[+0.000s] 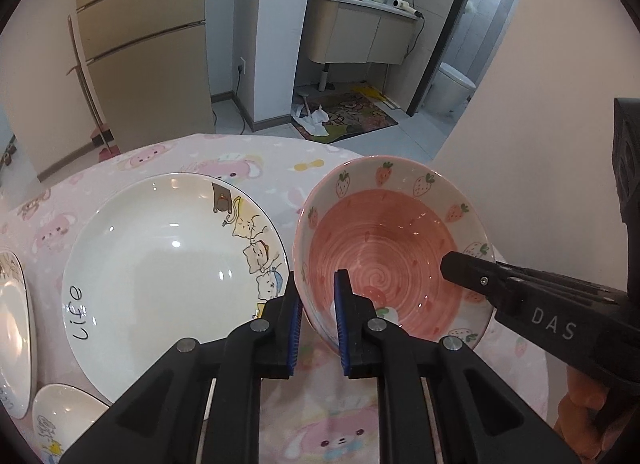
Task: Organize plates and bowls
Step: 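Lift the pink carrot bowl with the right tool and stack it into the other pink bowl, then open the right tool, withdraw, and move to the white ribbed bowl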
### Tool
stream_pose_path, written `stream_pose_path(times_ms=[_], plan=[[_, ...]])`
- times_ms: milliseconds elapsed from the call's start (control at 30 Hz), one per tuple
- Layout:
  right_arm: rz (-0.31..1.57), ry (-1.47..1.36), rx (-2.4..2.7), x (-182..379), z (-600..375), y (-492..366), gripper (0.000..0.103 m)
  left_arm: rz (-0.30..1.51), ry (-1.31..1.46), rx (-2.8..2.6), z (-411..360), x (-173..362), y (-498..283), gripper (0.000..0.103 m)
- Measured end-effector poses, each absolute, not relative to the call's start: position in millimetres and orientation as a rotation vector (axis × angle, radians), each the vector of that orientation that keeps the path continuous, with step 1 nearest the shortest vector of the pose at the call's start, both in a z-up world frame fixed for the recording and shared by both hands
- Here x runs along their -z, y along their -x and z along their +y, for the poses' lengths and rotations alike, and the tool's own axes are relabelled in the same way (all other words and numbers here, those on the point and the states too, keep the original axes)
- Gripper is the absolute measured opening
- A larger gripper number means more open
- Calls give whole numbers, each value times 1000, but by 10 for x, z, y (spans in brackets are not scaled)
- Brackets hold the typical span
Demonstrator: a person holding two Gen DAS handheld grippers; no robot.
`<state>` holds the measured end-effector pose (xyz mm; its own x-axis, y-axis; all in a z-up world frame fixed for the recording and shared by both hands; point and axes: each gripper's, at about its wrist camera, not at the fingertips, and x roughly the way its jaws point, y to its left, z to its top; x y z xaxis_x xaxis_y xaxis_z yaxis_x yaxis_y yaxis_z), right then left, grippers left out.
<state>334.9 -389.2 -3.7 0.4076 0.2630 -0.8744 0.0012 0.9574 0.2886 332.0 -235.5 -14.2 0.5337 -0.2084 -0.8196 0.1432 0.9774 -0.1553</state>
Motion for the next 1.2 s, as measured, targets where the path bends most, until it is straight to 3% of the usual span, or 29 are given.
stream_pose_path(times_ms=[533, 700, 767, 900, 967, 1200], plan=[[1086, -83, -96, -37, -3812, -3220, 11, 994, -50, 203, -2440, 132, -3214, 19], [1037, -53, -81, -189, -3843, -3086, 11, 960, -38, 214, -2362, -34, -3026, 27], [1032, -53, -84, -245, -3858, -3024, 11, 939, -29, 224, -2326, -119, -2930, 41], [1004, -72, -78, -401, -3924, -2858, 11, 848, -52, 247, -2338, -336, -2665, 50], [976, -71, -67, -493, -3959, -2768, 11, 781, -53, 270, -2358, -498, -2494, 66], [900, -69, -64, -843, -4099, -2391, 11, 618, -9, 341, -2371, -931, -2065, 85]])
